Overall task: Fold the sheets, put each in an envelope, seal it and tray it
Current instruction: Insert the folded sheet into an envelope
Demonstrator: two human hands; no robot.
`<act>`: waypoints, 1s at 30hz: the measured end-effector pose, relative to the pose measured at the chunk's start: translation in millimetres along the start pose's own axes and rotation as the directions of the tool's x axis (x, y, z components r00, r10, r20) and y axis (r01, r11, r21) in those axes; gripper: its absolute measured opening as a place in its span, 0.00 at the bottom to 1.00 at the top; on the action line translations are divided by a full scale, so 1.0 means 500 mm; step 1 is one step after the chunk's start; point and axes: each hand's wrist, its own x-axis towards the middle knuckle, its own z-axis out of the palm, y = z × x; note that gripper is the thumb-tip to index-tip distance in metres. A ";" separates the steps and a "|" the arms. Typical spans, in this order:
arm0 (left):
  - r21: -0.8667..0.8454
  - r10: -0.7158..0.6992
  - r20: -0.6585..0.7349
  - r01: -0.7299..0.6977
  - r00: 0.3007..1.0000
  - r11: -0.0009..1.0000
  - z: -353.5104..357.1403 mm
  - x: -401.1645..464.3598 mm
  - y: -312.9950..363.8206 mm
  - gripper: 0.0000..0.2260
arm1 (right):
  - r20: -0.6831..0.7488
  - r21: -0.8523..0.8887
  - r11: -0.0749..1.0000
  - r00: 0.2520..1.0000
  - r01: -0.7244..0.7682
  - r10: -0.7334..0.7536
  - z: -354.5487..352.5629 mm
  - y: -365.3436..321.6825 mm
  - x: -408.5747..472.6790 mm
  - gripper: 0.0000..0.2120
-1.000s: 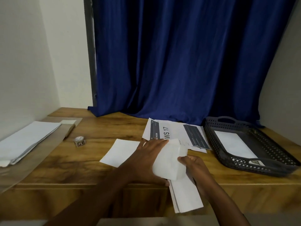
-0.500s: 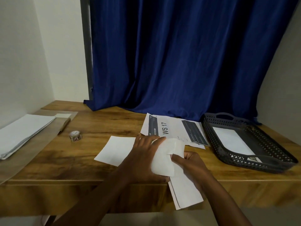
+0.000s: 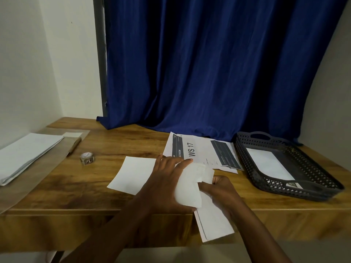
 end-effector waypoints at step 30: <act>-0.022 -0.079 -0.072 0.078 0.994 0.997 0.000 0.000 0.001 0.49 | -0.023 -0.315 0.929 0.977 0.193 -0.211 -0.214 -0.041 -0.081 0.13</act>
